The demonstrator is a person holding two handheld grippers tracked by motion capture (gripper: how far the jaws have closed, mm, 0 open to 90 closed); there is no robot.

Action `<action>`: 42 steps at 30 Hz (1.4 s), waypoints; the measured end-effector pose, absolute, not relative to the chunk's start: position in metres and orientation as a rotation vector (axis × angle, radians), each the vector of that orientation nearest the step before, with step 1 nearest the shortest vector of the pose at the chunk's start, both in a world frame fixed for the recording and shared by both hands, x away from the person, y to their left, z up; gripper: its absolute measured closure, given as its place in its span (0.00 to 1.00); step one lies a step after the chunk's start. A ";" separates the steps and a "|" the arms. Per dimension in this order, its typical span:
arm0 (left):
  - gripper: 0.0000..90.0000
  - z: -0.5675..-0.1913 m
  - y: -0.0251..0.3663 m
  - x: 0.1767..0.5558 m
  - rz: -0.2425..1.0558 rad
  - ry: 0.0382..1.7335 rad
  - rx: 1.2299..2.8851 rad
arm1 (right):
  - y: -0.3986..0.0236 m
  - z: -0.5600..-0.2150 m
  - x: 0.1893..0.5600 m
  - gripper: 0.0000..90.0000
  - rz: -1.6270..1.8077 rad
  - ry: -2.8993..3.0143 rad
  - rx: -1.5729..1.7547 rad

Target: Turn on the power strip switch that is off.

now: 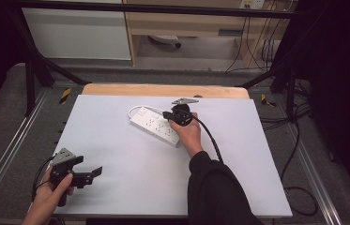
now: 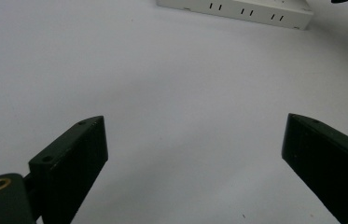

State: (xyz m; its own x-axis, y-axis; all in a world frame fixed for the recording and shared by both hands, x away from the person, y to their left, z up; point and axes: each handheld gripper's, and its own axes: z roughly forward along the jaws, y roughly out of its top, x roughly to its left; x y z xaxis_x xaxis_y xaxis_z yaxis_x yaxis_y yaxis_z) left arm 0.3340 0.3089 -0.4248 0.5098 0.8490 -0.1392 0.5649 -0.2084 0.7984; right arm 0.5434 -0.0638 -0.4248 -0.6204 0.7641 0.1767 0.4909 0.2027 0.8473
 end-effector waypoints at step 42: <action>0.08 -0.426 0.307 0.334 0.413 1.169 1.919 | -0.098 -0.374 0.527 0.06 1.337 2.107 1.358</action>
State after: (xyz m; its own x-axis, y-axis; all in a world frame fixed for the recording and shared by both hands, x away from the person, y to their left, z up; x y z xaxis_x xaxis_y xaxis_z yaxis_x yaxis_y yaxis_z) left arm 0.3341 0.3073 -0.4265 0.5128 0.8477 -0.1356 0.5744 -0.2214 0.7881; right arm 0.5274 -0.0977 -0.3736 -0.5085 0.8326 0.2197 0.5535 0.1206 0.8241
